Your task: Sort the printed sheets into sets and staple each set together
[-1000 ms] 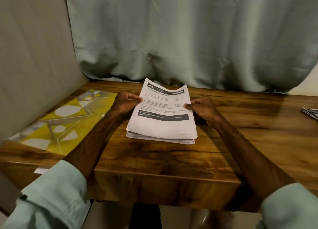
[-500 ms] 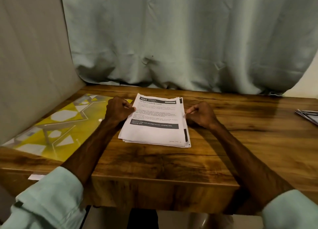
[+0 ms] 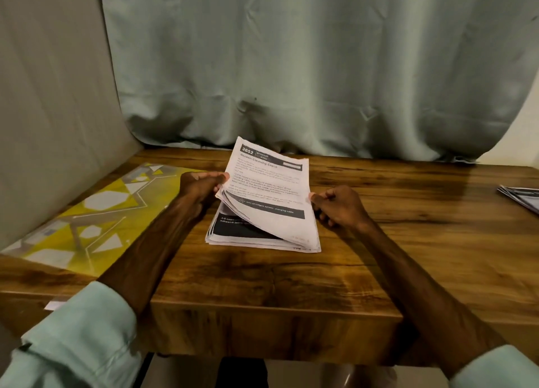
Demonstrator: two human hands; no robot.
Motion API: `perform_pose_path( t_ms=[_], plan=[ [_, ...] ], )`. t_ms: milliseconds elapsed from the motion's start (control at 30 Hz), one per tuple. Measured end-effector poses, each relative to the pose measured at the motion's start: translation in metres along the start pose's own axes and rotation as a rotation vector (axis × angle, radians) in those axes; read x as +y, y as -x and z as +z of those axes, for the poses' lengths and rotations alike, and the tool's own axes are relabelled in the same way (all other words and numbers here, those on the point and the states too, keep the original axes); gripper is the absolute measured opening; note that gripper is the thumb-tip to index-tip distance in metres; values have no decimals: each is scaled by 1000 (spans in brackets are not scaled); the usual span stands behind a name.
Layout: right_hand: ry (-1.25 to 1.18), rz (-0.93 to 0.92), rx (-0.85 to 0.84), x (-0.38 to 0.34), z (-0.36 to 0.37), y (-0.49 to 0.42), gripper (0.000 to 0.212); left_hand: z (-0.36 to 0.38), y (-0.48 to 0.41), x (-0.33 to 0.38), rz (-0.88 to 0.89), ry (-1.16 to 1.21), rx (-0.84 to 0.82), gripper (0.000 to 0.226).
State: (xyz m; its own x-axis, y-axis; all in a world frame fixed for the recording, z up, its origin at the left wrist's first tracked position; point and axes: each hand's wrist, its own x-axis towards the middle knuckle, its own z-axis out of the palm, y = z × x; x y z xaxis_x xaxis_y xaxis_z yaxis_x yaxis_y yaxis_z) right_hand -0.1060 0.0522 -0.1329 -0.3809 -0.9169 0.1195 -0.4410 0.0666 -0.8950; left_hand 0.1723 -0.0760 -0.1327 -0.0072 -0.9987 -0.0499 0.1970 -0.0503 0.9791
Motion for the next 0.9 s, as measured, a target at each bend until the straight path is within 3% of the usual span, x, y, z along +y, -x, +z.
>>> perform_pose_path(
  t_ms=[133, 233, 400, 533, 600, 700, 800, 900],
  plan=[
    [-29, -14, -35, 0, -2, -1, 30, 0, -2, -2, -30, 26, 8, 25],
    [49, -17, -16, -5, -3, 1, 20, 0, -3, -5, -6, -129, 50, 23],
    [84, -43, 22, -2, -1, 9, 12, -1, -3, -15, 211, -489, 129, 26],
    [206, -146, 179, 0, -14, 5, 12, -1, -5, -17, 409, -837, 180, 22],
    [364, -181, 232, -1, -29, 0, 11, -1, -1, -14, 490, -911, 223, 21],
    [499, -109, 154, 4, -52, -6, 12, 5, 7, -8, 600, -927, 263, 17],
    [581, -75, 52, 19, -59, -5, 17, 13, 11, -6, 670, -915, 205, 12],
    [585, -118, 40, 32, -60, -2, 8, 25, 14, -4, 736, -939, 36, 6]
  ],
)
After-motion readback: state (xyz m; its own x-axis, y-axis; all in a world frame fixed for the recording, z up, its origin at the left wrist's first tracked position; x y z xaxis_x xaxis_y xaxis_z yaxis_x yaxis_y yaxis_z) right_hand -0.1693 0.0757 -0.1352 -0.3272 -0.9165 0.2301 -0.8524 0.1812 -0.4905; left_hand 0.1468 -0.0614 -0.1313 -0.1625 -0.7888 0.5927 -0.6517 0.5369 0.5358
